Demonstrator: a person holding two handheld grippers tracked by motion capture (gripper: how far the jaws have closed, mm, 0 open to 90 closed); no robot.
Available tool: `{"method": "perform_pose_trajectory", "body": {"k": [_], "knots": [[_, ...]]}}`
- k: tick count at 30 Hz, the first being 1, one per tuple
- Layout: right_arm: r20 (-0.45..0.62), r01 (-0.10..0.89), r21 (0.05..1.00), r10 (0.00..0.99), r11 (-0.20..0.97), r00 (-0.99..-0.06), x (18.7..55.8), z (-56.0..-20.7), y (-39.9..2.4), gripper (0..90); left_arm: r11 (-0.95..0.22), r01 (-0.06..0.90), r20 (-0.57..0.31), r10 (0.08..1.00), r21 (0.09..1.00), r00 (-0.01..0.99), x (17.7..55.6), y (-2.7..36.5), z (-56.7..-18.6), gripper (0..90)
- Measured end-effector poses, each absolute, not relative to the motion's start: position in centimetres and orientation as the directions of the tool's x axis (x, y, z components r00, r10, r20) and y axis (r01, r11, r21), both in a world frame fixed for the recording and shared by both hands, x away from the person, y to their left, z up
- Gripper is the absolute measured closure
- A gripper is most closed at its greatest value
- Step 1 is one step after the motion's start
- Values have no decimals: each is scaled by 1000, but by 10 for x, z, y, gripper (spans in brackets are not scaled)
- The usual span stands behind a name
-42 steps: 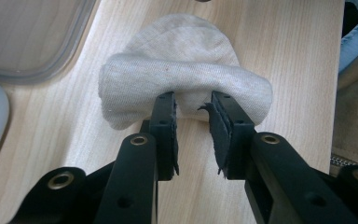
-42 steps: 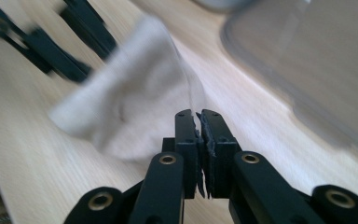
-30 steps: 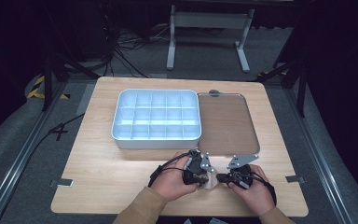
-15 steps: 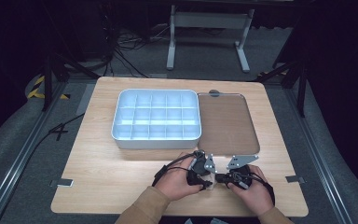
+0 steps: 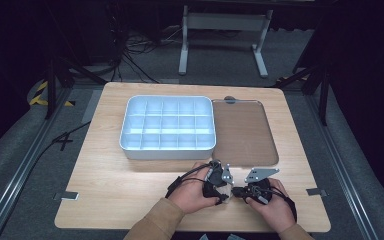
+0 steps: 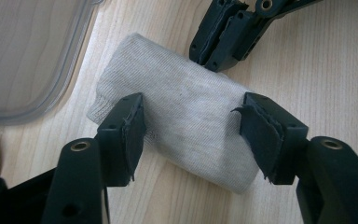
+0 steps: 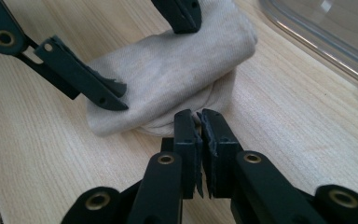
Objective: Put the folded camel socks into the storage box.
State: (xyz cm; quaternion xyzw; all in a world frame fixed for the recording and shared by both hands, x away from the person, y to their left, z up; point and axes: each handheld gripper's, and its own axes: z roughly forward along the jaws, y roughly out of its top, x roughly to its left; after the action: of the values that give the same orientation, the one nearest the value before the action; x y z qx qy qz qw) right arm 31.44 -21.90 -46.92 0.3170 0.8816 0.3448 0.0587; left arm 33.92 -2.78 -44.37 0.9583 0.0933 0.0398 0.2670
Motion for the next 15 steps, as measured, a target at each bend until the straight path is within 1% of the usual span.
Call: {"method": "perform_pose_trajectory", "body": {"k": [6, 13, 15], "knots": [[124, 526, 647, 603, 553, -788, 314, -469, -220, 818, -841, 174, 21, 215, 512, 976, 339, -30, -445, 386], [115, 522, 663, 616, 536, -779, 313, -459, -225, 773, -832, 194, 3, 229, 520, 973, 339, -28, -447, 376], [121, 528, 675, 629, 515, -768, 313, -455, -229, 735, -834, 198, 1, 232, 514, 973, 339, -28, -447, 345]]}}
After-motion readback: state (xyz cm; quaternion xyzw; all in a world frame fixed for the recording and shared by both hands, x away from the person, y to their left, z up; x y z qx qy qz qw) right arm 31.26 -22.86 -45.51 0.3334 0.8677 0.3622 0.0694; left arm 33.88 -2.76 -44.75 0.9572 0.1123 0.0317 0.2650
